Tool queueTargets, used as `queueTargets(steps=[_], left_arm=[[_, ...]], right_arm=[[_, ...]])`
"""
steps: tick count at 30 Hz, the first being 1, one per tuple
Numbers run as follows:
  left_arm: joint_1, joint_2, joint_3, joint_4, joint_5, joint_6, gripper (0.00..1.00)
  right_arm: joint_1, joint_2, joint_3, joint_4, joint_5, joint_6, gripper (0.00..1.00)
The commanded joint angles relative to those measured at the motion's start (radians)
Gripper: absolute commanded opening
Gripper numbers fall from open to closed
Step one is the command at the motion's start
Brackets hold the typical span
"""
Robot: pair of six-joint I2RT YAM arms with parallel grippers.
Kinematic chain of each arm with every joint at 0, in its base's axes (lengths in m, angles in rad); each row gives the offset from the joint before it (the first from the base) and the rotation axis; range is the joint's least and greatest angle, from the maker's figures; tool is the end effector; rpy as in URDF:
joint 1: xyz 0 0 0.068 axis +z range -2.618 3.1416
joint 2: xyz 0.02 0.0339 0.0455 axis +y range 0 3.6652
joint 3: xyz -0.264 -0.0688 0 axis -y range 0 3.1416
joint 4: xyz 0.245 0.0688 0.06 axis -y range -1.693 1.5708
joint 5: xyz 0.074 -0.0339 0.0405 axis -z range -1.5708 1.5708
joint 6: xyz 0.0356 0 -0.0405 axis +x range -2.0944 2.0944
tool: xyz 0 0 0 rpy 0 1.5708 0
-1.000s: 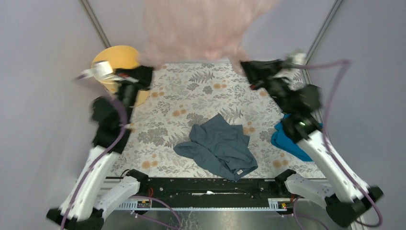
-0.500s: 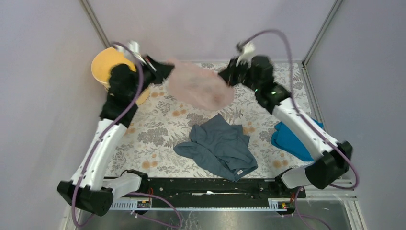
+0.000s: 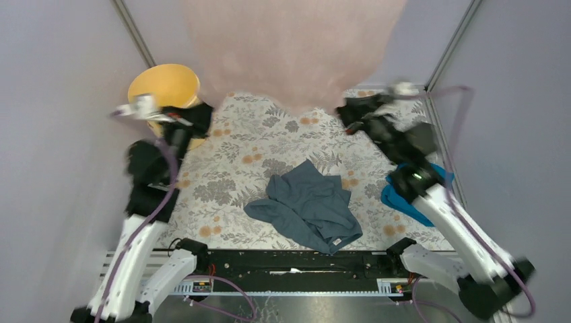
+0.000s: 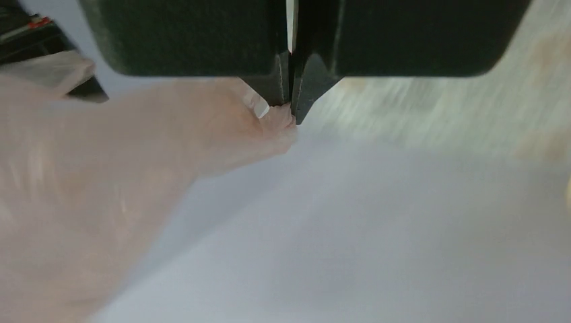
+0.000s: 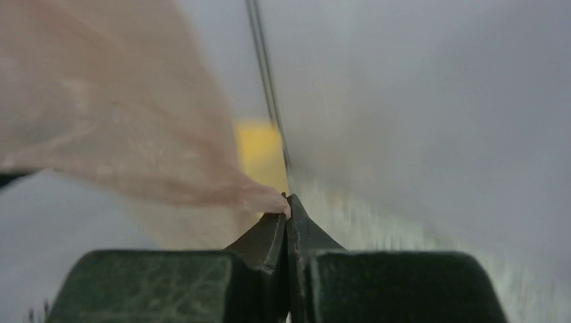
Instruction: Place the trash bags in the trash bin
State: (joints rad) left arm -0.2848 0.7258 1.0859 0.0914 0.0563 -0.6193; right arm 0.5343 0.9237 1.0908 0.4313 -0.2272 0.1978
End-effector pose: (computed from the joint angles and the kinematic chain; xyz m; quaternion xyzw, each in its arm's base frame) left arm 0.1235 -0.0382 0.4790 -0.0648 0.5272 -0.3835 0.7555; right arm 0.1528 0.0997 0.4853 -0.1765 0.4409 0.3639 0.8013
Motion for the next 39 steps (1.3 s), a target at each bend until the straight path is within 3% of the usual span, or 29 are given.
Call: queueTargets(steps=[1,4,6,11,13,15,18,20,24,26,30,34,39], left_arm=[[0.003,0.119,-0.270,-0.294,-0.091,0.032,0.00],[0.008,0.128,-0.284,-0.283,-0.029,0.027,0.00],[0.013,0.156,-0.194,-0.297,0.013,0.045,0.00],[0.022,0.344,0.347,-0.367,0.222,0.095,0.00],[0.023,0.390,0.539,-0.300,0.345,0.044,0.00],[0.021,0.377,0.605,-0.142,0.426,-0.039,0.00],[0.022,0.275,0.509,0.059,0.392,-0.080,0.00],[0.022,0.174,0.334,0.072,0.240,-0.053,0.00],[0.023,0.145,0.104,-0.249,-0.105,-0.048,0.00],[0.024,0.186,-0.029,-0.342,-0.086,-0.070,0.00],[0.026,0.279,-0.219,-0.362,0.113,-0.079,0.00],[0.043,0.271,-0.167,-0.309,0.213,-0.079,0.00],[0.043,0.327,0.290,-0.259,0.356,-0.045,0.00]], right_arm=[[-0.001,0.330,-0.210,-0.210,0.061,0.051,0.00],[0.000,0.428,-0.146,-0.286,0.032,0.111,0.00],[0.002,0.431,-0.049,-0.336,0.007,0.118,0.00],[0.002,0.367,0.310,-0.456,0.020,0.093,0.00],[0.001,0.342,0.463,-0.483,-0.009,0.089,0.00],[0.002,0.295,0.539,-0.448,-0.049,0.088,0.00],[0.002,0.180,0.459,-0.285,-0.063,0.059,0.00],[0.002,0.091,0.268,-0.160,-0.014,0.025,0.00],[0.002,0.062,-0.005,-0.122,0.182,0.020,0.00],[0.001,0.143,-0.108,-0.164,0.212,0.052,0.00],[0.001,0.370,-0.213,-0.220,0.034,0.109,0.00],[0.002,0.427,-0.128,-0.298,-0.020,0.148,0.00],[0.001,0.374,0.213,-0.393,-0.063,0.125,0.00]])
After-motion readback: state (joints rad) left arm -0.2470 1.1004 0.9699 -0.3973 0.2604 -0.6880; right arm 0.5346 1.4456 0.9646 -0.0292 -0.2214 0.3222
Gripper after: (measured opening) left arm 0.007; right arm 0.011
